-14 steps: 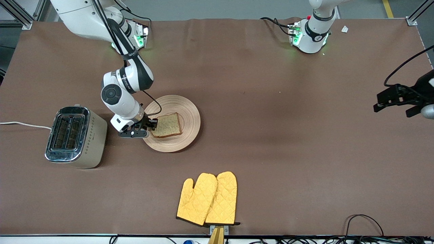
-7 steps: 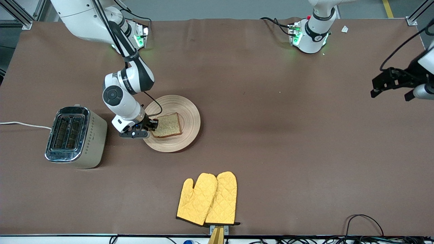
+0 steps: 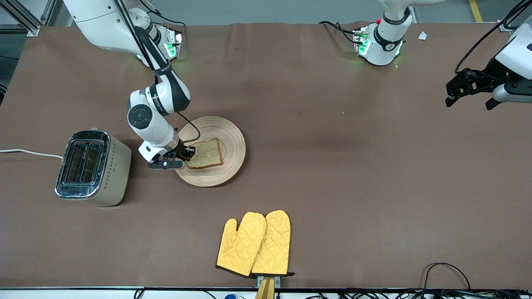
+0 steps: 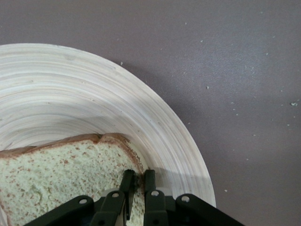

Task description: Move plate and put bread in toaster

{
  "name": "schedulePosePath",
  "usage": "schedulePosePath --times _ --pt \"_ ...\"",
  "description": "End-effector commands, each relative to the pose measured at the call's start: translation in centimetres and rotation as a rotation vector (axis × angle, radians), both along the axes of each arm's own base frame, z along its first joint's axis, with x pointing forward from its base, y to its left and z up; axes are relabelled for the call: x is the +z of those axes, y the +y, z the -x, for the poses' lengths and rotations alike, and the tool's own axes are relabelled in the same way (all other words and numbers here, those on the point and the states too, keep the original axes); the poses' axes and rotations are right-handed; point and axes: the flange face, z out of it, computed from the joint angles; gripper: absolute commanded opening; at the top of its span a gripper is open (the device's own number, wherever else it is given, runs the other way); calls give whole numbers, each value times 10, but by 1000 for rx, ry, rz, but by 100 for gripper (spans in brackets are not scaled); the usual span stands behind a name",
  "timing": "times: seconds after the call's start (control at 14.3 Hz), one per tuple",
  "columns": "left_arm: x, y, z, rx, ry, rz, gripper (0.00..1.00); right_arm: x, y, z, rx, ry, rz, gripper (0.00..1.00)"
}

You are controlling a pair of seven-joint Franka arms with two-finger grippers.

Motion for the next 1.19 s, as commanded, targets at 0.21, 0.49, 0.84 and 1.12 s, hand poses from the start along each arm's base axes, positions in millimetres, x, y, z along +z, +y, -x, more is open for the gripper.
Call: schedulePosePath --times 0.21,0.49,0.84,1.12 --pt "0 8 5 62 -10 9 100 68 -4 -47 -9 185 57 1" --pt "5 4 -1 62 -24 14 100 193 -33 -79 31 235 255 1" --pt "2 6 -3 48 -19 13 100 262 -94 -90 74 245 574 1" --pt "2 8 -4 51 -19 18 100 269 -122 -100 66 203 816 1"
